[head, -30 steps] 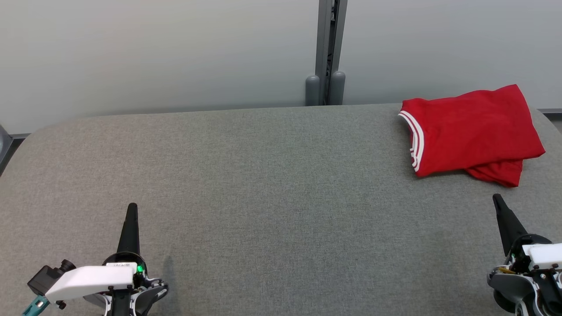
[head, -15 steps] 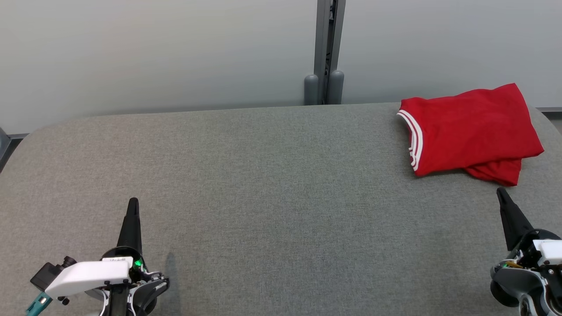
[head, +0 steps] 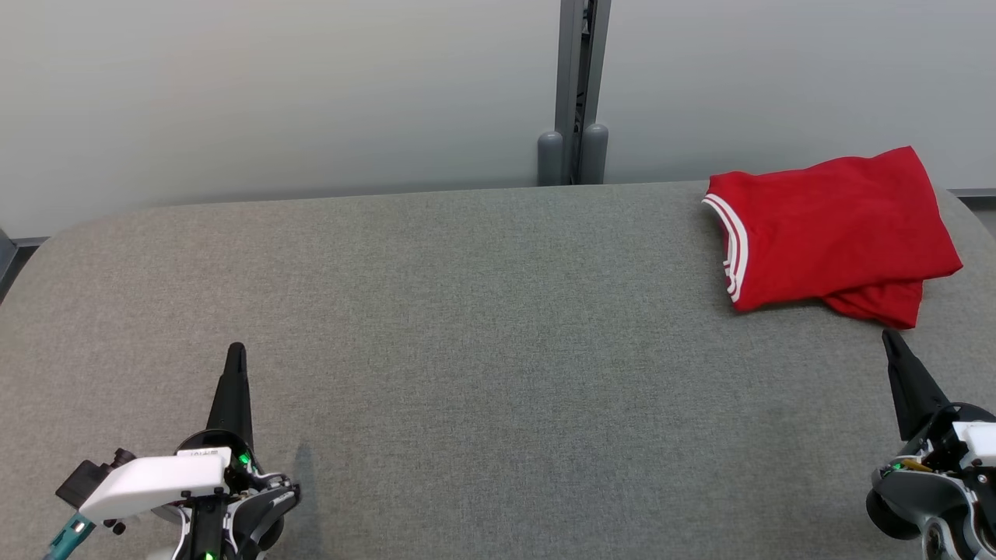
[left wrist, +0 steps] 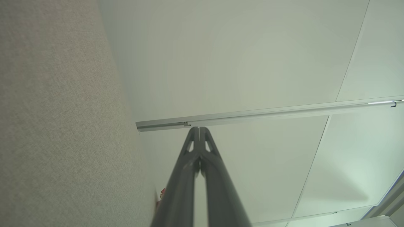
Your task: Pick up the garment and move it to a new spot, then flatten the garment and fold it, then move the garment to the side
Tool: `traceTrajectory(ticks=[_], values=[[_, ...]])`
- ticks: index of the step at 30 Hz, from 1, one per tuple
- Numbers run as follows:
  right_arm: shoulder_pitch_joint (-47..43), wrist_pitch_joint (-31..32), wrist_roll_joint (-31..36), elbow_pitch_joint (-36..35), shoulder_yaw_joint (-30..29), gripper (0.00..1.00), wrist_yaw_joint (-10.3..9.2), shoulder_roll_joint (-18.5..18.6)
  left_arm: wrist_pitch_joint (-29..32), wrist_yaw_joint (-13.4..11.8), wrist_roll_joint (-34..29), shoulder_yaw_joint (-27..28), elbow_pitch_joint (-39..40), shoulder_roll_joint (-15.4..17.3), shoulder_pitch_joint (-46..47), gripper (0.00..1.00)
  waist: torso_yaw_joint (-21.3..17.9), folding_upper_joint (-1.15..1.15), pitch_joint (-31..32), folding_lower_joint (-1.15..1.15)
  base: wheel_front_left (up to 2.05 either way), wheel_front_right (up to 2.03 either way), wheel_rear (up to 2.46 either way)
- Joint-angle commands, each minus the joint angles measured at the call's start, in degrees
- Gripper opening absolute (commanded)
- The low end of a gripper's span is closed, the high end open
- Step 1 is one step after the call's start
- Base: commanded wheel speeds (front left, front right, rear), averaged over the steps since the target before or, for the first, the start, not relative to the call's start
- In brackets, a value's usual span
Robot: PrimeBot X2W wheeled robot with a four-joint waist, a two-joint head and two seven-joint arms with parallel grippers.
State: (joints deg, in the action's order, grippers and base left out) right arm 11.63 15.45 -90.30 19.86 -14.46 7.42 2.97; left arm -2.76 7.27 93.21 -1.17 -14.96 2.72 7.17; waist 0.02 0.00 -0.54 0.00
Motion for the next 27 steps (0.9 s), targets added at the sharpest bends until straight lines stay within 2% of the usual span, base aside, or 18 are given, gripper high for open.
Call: traceTrajectory(ticks=[1, 27], values=[[0.52, 0.28, -0.41, 0.21, -0.18, 0.0, 0.12, 0.38, 0.15, 0.41, 0.08, 0.0, 0.15, 0.3, 0.46, 0.0, 0.0, 0.0, 0.0, 0.0, 0.0, 0.0, 0.0], [0.53, 0.28, -0.28, 0.2, -0.29, 0.0, 0.13, 0.29, 0.14, 0.41, 0.08, 0.0, 0.16, 0.29, 0.46, 0.0, 0.0, 0.0, 0.0, 0.0, 0.0, 0.0, 0.0]])
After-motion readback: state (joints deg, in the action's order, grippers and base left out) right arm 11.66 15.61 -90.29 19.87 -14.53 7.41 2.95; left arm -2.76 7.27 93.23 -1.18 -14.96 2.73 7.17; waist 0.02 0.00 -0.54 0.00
